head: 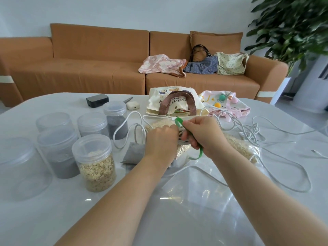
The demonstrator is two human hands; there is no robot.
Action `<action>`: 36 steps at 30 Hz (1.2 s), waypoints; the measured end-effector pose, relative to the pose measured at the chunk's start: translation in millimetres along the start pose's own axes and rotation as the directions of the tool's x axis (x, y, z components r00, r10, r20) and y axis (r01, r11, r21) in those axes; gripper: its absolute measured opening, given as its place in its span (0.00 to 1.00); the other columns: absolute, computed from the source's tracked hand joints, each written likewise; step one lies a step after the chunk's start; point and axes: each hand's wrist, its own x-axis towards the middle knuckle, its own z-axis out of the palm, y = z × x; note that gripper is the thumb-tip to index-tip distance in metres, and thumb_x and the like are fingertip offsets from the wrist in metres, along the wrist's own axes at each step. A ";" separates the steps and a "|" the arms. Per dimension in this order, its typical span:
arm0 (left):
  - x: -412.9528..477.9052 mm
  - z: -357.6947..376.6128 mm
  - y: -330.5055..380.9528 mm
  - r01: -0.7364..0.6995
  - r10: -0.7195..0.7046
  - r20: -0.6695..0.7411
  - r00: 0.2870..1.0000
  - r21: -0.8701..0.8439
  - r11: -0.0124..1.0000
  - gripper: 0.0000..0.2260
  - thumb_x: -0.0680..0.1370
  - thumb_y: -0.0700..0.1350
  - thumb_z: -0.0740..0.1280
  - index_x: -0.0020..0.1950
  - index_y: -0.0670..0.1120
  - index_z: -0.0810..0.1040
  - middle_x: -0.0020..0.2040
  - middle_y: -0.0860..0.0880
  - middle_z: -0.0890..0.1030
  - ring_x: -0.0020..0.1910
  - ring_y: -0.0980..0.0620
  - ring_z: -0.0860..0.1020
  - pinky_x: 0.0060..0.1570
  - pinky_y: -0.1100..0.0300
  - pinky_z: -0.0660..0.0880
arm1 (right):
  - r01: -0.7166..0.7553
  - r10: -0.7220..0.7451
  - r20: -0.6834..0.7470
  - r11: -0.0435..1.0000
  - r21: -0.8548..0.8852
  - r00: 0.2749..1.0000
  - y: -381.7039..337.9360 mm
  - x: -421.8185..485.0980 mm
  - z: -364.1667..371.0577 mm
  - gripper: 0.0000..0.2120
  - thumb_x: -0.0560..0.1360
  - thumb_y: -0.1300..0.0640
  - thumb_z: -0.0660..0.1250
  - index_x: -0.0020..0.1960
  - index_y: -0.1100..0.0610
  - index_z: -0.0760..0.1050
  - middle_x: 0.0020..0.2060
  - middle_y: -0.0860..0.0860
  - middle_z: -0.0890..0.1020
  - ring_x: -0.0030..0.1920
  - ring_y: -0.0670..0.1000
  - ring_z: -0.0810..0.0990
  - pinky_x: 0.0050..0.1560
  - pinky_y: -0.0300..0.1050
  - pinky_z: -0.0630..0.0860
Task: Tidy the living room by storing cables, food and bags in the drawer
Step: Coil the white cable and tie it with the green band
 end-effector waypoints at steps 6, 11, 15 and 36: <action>2.1 -3.7 -7.3 0.056 -0.055 -0.024 0.998 0.013 0.998 0.12 0.57 0.37 0.75 0.37 0.42 0.77 0.28 0.48 0.78 0.25 0.46 0.79 0.23 0.64 0.65 | -0.083 0.081 0.060 0.996 0.032 0.995 -5.2 -3.8 -6.6 0.11 0.76 0.64 0.64 0.36 0.67 0.74 0.23 0.58 0.76 0.17 0.49 0.62 0.19 0.36 0.60; 5.6 10.0 -12.7 0.064 -0.064 -0.004 0.998 0.055 0.996 0.27 0.77 0.36 0.56 0.76 0.38 0.54 0.52 0.46 0.80 0.50 0.44 0.79 0.39 0.57 0.65 | -0.091 0.087 0.079 0.994 0.056 0.993 -6.7 -6.3 -5.2 0.09 0.76 0.64 0.64 0.39 0.68 0.74 0.23 0.58 0.76 0.18 0.49 0.62 0.19 0.36 0.60; 5.9 8.2 -13.4 0.117 -0.117 -0.006 0.993 -0.003 0.993 0.31 0.77 0.37 0.57 0.78 0.42 0.49 0.44 0.47 0.78 0.46 0.45 0.79 0.37 0.57 0.65 | -0.078 0.074 0.092 0.996 0.043 0.993 -8.0 -8.0 -5.9 0.10 0.76 0.64 0.64 0.36 0.67 0.74 0.23 0.58 0.76 0.18 0.50 0.62 0.19 0.37 0.61; 7.0 -14.5 -22.9 0.316 -0.277 0.156 0.948 -0.556 0.769 0.12 0.72 0.41 0.64 0.54 0.53 0.73 0.41 0.54 0.76 0.46 0.46 0.77 0.41 0.59 0.69 | 0.013 0.043 0.245 0.974 -0.225 0.969 -15.8 -3.4 -24.1 0.07 0.75 0.63 0.67 0.38 0.63 0.77 0.25 0.55 0.79 0.18 0.48 0.63 0.20 0.36 0.60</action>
